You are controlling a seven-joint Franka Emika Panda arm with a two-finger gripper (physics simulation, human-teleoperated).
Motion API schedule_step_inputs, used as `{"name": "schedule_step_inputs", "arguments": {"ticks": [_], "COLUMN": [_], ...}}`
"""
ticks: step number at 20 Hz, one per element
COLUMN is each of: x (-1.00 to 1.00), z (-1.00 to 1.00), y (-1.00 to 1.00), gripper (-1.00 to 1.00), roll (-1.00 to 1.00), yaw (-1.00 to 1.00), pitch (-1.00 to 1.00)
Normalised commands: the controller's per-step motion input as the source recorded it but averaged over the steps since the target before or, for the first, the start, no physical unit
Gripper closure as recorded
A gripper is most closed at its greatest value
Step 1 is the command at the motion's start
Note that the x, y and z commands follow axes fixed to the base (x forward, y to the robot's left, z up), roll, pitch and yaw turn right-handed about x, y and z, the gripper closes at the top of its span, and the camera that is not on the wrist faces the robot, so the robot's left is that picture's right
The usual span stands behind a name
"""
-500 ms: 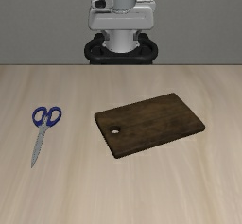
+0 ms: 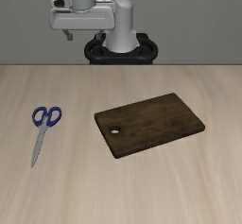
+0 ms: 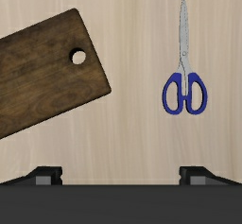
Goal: Pick up the scissors and place it on the cutting board
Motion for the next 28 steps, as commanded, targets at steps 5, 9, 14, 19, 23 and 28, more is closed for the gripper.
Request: {"name": "schedule_step_inputs", "arguments": {"ticks": [5,9,14,19,23,28], "x": [0.00,0.00,0.80,0.20,0.00,0.00], "z": [0.00,0.00,0.00,-0.40,-1.00,-1.00], "y": [-1.00,-1.00,-0.20,0.00,0.00,0.00], "gripper": [-1.00,-1.00,-1.00,-1.00,-1.00,-1.00], "roll": [0.00,0.00,0.00,0.00,0.00,0.00], "yaw": [0.00,0.00,0.00,0.00,0.00,0.00], "pitch": [0.00,0.00,0.00,0.00,0.00,0.00]}}
